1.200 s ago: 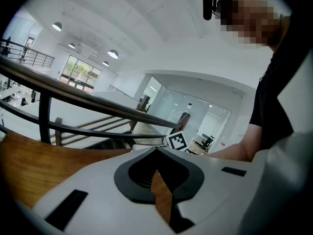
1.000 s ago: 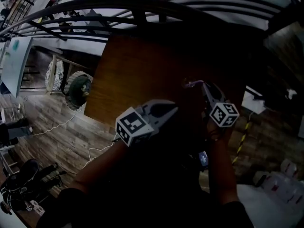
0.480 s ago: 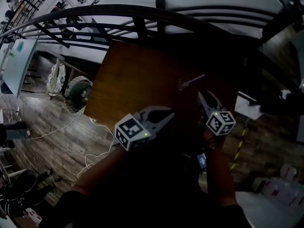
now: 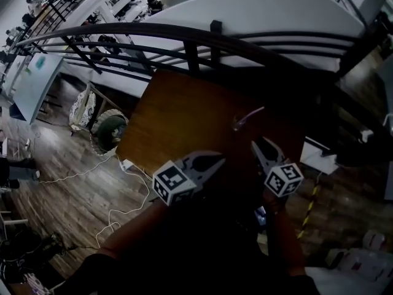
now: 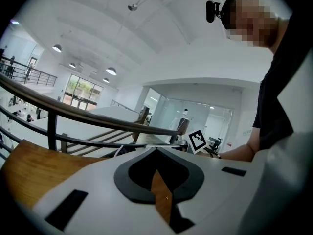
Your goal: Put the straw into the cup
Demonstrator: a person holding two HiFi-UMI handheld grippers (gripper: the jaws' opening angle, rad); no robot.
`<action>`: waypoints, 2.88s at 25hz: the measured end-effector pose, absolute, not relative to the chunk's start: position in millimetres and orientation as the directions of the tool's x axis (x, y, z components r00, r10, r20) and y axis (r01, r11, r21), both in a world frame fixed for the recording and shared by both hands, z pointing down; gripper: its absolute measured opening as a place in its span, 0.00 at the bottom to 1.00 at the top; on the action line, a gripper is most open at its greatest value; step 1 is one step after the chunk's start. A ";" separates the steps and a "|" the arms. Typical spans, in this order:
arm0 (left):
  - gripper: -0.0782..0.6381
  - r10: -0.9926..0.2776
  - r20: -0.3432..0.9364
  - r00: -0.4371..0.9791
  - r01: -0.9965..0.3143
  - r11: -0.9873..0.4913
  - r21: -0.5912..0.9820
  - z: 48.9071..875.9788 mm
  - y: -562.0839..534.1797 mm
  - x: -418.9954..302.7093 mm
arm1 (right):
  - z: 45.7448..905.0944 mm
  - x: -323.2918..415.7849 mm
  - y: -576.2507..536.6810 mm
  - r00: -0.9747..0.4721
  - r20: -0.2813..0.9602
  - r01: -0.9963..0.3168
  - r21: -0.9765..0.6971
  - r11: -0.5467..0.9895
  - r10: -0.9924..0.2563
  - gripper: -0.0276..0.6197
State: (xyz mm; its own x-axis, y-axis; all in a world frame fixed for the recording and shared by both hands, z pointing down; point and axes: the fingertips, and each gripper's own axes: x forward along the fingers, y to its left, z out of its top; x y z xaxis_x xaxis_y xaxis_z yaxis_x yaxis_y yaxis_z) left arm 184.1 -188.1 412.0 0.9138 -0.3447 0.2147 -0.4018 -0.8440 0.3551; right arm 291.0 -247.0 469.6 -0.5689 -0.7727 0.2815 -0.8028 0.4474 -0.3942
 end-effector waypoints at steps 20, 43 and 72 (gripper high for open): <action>0.12 -0.273 0.170 0.947 -0.317 -0.882 0.348 396.3 -143.7 112.1 | 403.8 188.2 -173.6 -0.615 0.186 -0.768 -0.361 0.529 -0.766 0.06; 0.12 -0.145 0.123 0.982 -0.179 -0.925 0.335 393.1 -73.0 -15.4 | 385.3 50.2 -82.4 -0.501 0.184 -0.848 -0.297 0.438 -0.846 0.06; 0.12 -0.320 0.138 0.937 -0.348 -0.881 0.322 388.5 143.8 85.4 | 400.7 169.4 150.5 -0.585 0.212 -0.796 -0.336 0.504 -0.783 0.06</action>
State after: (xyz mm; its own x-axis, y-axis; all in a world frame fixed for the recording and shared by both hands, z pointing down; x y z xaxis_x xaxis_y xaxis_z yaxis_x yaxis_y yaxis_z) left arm 85.4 143.8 388.5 0.9375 -0.3196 0.1378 -0.3476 -0.8806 0.3221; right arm 169.4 150.5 400.7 -0.5849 -0.7830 0.2115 -0.7958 0.5035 -0.3364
